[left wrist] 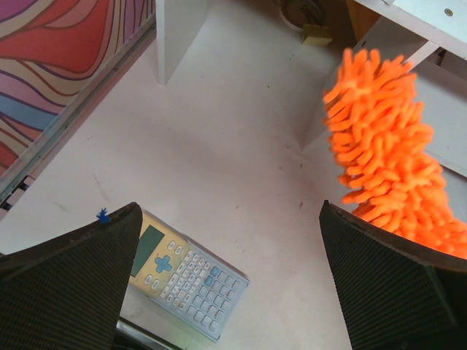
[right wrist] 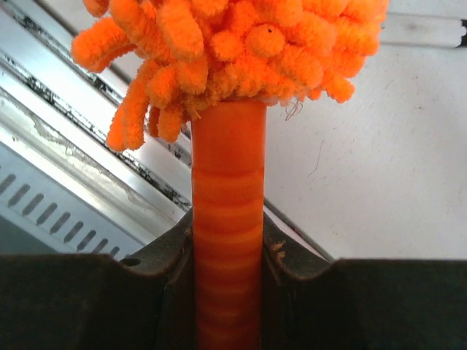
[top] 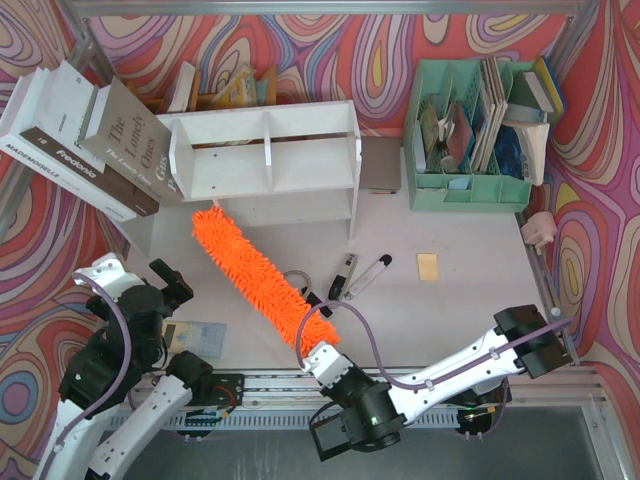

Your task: Dust the bookshelf with a duster

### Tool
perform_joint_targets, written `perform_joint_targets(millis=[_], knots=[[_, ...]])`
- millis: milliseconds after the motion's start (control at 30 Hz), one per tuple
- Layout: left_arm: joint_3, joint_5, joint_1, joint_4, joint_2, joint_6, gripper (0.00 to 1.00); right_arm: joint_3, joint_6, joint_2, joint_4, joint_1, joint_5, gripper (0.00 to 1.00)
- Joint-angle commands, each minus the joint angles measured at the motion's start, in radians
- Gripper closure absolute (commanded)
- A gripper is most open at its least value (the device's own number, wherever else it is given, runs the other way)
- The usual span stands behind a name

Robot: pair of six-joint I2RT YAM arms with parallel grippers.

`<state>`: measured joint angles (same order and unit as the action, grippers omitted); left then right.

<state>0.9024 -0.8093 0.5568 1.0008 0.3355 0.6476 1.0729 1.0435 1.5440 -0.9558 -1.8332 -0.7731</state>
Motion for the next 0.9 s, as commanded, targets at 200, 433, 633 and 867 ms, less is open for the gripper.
perform_joint_targets(millis=[200, 433, 633, 867], knots=[[0.005, -0.019, 0.005, 0.014, -0.013, 0.001, 0.02, -0.098, -0.042, -0.047, 0.107, 0.04, 0.015, 1.0], [0.005, -0.019, 0.006, 0.012, -0.007, 0.0, 0.02, -0.182, -0.063, -0.001, 0.207, 0.042, 0.124, 1.0], [0.005, -0.02, 0.006, 0.013, -0.01, 0.001, 0.02, -0.139, -0.063, 0.001, 0.177, 0.063, 0.059, 1.0], [0.007, -0.019, 0.006, 0.013, -0.009, 0.0, 0.02, 0.0, -0.005, -0.051, -0.004, 0.065, -0.078, 1.0]])
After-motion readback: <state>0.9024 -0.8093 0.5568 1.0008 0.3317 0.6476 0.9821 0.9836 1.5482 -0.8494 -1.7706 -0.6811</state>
